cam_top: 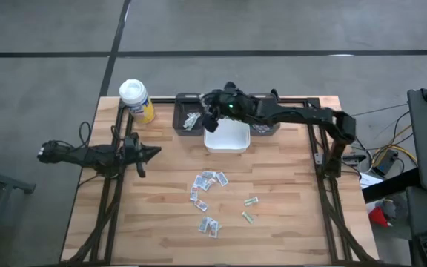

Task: Pick & Place First Aid Supplies
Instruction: Put the top green bandage pack into the left black bin

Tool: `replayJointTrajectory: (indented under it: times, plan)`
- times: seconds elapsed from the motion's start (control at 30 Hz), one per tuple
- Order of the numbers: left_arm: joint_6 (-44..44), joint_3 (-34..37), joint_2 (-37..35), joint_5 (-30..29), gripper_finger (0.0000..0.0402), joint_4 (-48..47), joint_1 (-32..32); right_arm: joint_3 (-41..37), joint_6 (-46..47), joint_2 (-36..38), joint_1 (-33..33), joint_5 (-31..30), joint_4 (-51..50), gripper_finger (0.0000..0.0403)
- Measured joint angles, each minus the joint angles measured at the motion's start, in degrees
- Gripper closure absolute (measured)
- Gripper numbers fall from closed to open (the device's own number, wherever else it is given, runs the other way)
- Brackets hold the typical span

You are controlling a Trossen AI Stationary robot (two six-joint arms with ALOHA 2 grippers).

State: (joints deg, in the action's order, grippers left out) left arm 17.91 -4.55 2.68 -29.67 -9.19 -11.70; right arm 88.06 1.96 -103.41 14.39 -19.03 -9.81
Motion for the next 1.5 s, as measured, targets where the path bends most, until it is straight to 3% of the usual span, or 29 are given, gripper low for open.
replayJointTrajectory:
  times: [0.23,0.4,0.9,1.07,1.5]
  plan:
    - [-0.7,0.2,0.3,-7.9,0.0401,6.5,0.0,9.2,-8.0,-10.0,1.9,2.6,-0.7,0.0394]
    - [-2.1,0.3,0.7,-9.7,0.0401,11.5,0.0,17.5,-11.4,-17.0,3.4,5.7,-2.0,0.0394]
    - [-1.6,0.3,1.4,-13.6,0.0401,13.5,0.0,46.6,-13.1,-37.2,5.7,6.4,-37.4,0.0394]
    - [-2.0,0.2,2.2,-14.4,0.0401,14.9,0.0,46.4,-14.8,-37.1,5.9,11.7,-38.9,0.0394]
    - [-5.0,0.2,5.6,-14.6,0.0401,21.8,0.2,46.5,-15.1,-37.3,5.9,12.3,-38.3,0.0394]
